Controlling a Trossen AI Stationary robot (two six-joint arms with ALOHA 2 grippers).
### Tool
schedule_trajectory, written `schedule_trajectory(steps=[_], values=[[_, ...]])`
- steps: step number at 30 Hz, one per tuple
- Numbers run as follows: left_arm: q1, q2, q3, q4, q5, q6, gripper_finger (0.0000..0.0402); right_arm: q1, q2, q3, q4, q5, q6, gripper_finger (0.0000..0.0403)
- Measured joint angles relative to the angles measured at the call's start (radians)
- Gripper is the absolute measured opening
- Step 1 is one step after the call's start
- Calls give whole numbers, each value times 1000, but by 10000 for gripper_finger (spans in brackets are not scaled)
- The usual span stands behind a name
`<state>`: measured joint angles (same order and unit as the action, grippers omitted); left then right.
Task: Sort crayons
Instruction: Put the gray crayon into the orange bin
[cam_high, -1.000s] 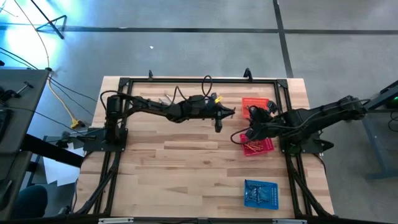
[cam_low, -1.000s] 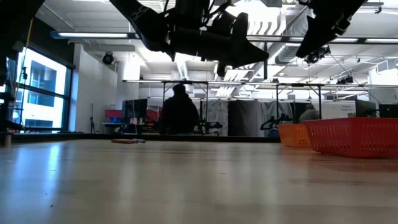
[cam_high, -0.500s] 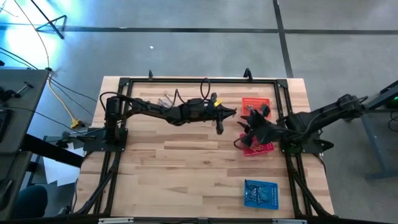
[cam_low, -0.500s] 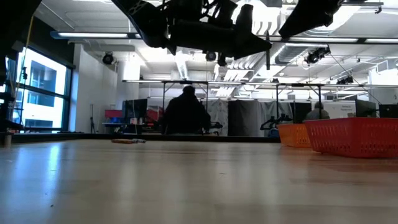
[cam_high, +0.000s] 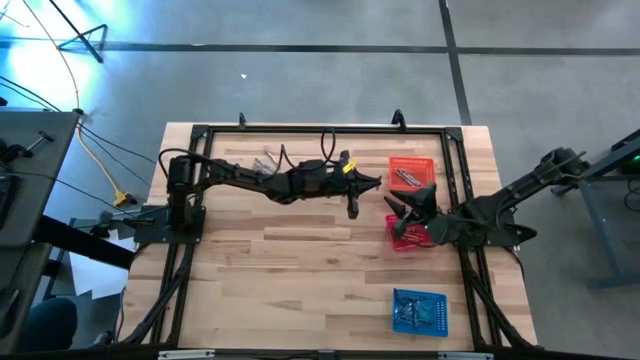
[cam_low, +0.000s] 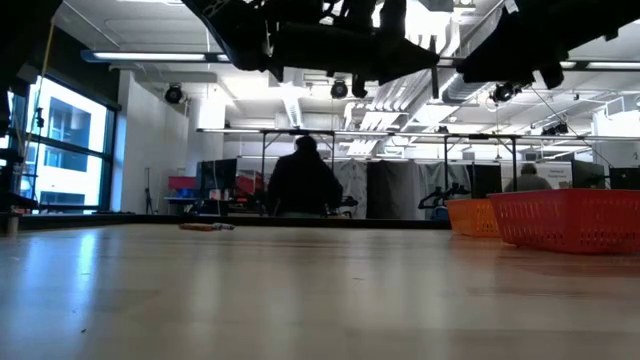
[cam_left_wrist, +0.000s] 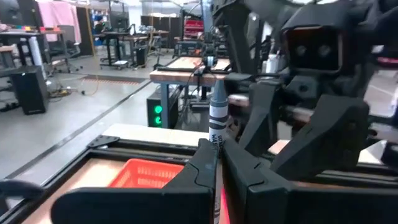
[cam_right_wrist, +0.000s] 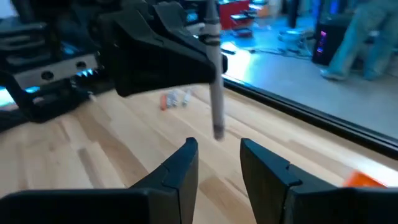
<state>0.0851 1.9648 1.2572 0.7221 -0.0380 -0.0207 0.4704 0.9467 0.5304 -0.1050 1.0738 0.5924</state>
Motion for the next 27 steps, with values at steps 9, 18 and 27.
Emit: schedule_trajectory(steps=[9,18,27], values=[[-37,0,2,40,1,6,0,-58,0,-22,138,-82,-119,114],[-68,0,35,30,-1,33,0,-78,2,-22,224,-144,-180,114],[-70,0,39,25,0,24,0,-78,2,-22,266,-173,-219,51]])
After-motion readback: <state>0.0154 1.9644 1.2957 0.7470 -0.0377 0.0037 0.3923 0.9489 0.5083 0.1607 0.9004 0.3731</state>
